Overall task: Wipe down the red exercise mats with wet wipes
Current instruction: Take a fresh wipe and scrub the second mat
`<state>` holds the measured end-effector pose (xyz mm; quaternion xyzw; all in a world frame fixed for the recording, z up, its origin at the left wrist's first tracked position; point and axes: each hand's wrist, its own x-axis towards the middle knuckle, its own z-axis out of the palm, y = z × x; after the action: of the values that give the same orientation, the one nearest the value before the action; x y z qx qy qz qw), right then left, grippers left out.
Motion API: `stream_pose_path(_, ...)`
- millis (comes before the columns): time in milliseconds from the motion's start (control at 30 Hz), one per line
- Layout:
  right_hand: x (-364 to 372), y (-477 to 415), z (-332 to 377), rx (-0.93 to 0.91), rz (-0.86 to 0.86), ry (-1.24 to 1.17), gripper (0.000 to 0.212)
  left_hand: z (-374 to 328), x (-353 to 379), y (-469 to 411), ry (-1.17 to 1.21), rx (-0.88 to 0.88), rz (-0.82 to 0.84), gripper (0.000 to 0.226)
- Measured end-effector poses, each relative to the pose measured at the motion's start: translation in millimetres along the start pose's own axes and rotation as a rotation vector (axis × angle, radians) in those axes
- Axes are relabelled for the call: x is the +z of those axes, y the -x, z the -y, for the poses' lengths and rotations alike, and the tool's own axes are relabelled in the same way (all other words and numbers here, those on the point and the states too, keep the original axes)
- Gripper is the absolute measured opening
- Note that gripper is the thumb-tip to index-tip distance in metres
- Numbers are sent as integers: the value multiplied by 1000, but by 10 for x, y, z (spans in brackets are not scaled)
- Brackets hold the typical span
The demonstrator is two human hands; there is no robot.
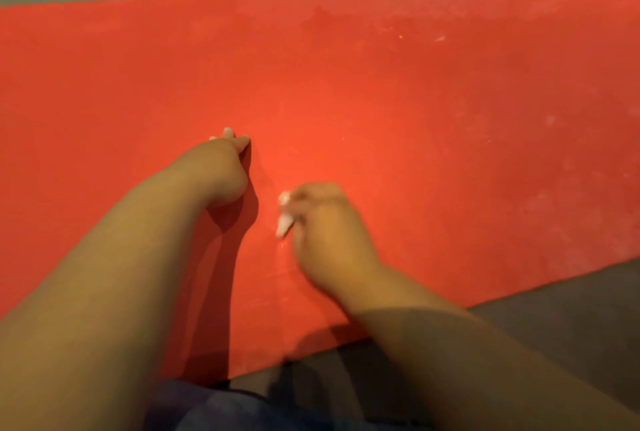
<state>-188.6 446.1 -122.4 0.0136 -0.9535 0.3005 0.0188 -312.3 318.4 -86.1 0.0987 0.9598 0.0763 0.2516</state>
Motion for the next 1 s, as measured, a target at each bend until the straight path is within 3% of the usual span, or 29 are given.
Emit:
stream_pose_path(67,-32,343,15,-230,119,-38,29,2,33,8,20,11,-26,74)
stream_pose_path(133,-293,391,-263,-333,193,-4,32,23,56,5,43,13,-41,74)
stream_pose_path(200,-587,214,-661,-160,59,134,34,28,80,-13,58,13,-52,74)
stream_pose_path(300,-771,-89,-965,311,-232,227,31,-5,97,-42,77,9,-63,73)
stream_pose_path(333,-672,-125,-866,350,-261,196,31,-11,100,-60,88,9,-67,72)
stream_pose_path(400,-317,-42,-491,217,-207,80,32,-1,132,-78,118,8,-87,70)
stream_pose_path(467,-6,178,-160,-85,-76,-4,33,31,187,-94,155,22,-138,66)
stream_pose_path(533,-53,208,-208,-319,57,-18,33,77,263,-95,182,51,-205,63)
stream_pose_path(567,-186,97,-386,-337,59,4,32,113,299,-104,176,73,-238,61)
stream_pose_path(633,-510,-203,-825,-105,-130,122,30,246,315,-143,135,133,-301,58)
stream_pose_path(700,-865,-459,-1260,328,-338,213,28,383,280,-220,83,197,-373,54)
stream_pose_path(767,-907,-627,-1320,513,-372,256,29,471,238,-283,37,225,-430,56)
stream_pose_path(833,-650,-681,-962,366,-284,264,30,478,232,-318,22,222,-450,65)
stream_pose_path(933,-147,-513,-299,-133,-61,138,29,506,264,-348,15,202,-466,68)
stream_pose_path(1000,-144,-570,-303,-347,44,134,19,528,262,-378,8,180,-479,69)
